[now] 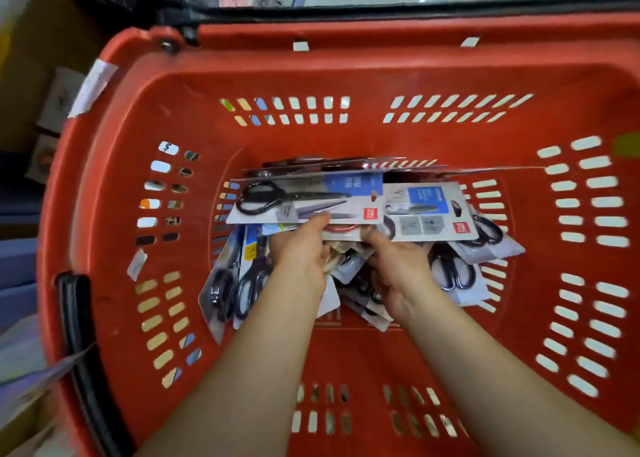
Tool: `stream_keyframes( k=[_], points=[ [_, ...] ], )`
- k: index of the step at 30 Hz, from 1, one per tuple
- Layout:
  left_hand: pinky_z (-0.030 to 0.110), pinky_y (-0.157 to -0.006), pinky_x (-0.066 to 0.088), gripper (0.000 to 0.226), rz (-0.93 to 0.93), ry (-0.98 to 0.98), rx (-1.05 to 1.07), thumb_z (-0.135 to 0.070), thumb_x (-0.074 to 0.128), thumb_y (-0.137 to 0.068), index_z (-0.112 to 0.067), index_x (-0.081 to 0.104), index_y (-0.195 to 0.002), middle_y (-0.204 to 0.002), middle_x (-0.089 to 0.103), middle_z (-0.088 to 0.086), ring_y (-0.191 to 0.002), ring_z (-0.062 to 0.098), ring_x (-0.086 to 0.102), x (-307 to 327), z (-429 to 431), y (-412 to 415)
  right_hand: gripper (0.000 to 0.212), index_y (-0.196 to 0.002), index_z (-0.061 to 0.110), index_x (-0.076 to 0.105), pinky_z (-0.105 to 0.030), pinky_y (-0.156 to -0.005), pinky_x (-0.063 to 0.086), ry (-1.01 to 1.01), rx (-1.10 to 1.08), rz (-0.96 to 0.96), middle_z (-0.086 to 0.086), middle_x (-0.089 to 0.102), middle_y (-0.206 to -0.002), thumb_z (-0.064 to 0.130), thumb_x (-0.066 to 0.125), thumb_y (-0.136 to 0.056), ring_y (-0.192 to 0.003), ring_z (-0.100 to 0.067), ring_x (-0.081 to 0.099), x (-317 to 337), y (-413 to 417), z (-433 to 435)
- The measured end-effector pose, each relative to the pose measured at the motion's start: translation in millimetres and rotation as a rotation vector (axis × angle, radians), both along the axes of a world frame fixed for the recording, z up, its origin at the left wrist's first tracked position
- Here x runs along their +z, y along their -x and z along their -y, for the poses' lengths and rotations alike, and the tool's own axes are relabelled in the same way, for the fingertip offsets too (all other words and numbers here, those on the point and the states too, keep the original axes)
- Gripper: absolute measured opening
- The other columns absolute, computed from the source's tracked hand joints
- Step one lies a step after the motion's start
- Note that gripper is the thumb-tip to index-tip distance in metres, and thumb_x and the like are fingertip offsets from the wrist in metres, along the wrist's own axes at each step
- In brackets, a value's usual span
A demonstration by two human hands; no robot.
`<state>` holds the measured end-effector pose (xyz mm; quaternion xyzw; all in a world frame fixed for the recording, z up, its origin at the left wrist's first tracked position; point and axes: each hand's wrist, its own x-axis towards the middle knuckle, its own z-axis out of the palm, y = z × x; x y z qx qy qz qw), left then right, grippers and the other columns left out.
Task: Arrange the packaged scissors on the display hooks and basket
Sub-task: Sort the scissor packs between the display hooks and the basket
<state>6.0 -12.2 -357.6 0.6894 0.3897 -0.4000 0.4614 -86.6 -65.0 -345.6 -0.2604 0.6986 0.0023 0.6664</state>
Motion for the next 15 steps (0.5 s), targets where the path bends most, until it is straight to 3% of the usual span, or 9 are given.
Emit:
stream_keyframes(
  k=[2, 4, 7, 10, 13, 15],
  points=[
    [0.019, -0.039, 0.044, 0.026, -0.025, 0.008, 0.015, -0.016, 0.069, -0.085, -0.004, 0.066, -0.107, -0.09, 0.07, 0.014, -0.058, 0.02, 0.055, 3.1, -6.0, -0.5, 0.01, -0.085, 0.009, 0.061, -0.013, -0.03, 0.032, -0.05, 0.029, 0.028, -0.012, 0.066, -0.077, 0.014, 0.069, -0.09, -0.036, -0.005, 0.052, 17.4, 9.6, -3.0],
    [0.025, -0.047, 0.045, 0.01, -0.033, 0.043, 0.041, -0.015, 0.065, -0.087, -0.006, 0.067, -0.092, -0.086, 0.068, 0.014, -0.061, 0.022, 0.056, 15.6, -13.6, 5.1, 0.01, -0.088, 0.012, 0.063, -0.016, -0.041, 0.041, -0.069, 0.057, 0.034, -0.012, 0.064, -0.081, 0.018, 0.071, -0.088, -0.052, -0.013, 0.056, 28.3, 20.6, -2.2],
    [0.017, -0.038, 0.026, 0.015, -0.03, 0.051, 0.011, -0.011, 0.061, -0.09, -0.01, 0.059, -0.075, -0.069, 0.057, 0.01, -0.043, 0.013, 0.041, 42.9, -26.2, 25.2, 0.014, -0.087, 0.014, 0.066, -0.031, -0.065, 0.043, 0.02, 0.107, -0.01, -0.01, 0.065, -0.082, 0.024, 0.073, -0.081, -0.073, -0.021, 0.054, 39.2, 37.8, 2.4],
    [0.014, -0.034, 0.024, 0.015, -0.044, 0.125, 0.029, -0.004, 0.057, -0.091, -0.007, 0.059, -0.077, -0.057, 0.053, 0.004, -0.034, 0.007, 0.039, 72.9, -34.4, 44.8, 0.013, -0.097, 0.014, 0.062, -0.028, -0.064, 0.052, -0.005, -0.054, 0.069, -0.004, 0.071, -0.086, 0.008, 0.061, -0.085, -0.074, -0.02, 0.064, 50.8, 50.7, 7.5],
    [0.018, -0.046, 0.039, 0.008, -0.085, 0.195, -0.081, -0.001, 0.057, -0.088, -0.001, 0.064, -0.093, -0.078, 0.067, 0.015, -0.053, 0.014, 0.058, 95.8, -48.6, 60.2, 0.024, -0.103, 0.014, 0.052, -0.031, -0.059, 0.051, -0.146, -0.238, 0.178, -0.009, 0.063, -0.084, 0.006, 0.052, -0.08, -0.067, -0.023, 0.062, 59.6, 63.2, 12.8],
    [0.027, -0.055, 0.038, 0.005, -0.083, 0.199, -0.269, -0.01, 0.065, -0.082, -0.009, 0.064, -0.087, -0.085, 0.068, 0.013, -0.066, 0.022, 0.056, 109.2, -60.9, 64.4, 0.022, -0.103, 0.016, 0.051, -0.035, -0.065, 0.05, -0.164, -0.257, 0.171, -0.013, 0.059, -0.092, 0.008, 0.055, -0.083, -0.071, -0.025, 0.059, 63.9, 69.6, 15.4]
  ],
)
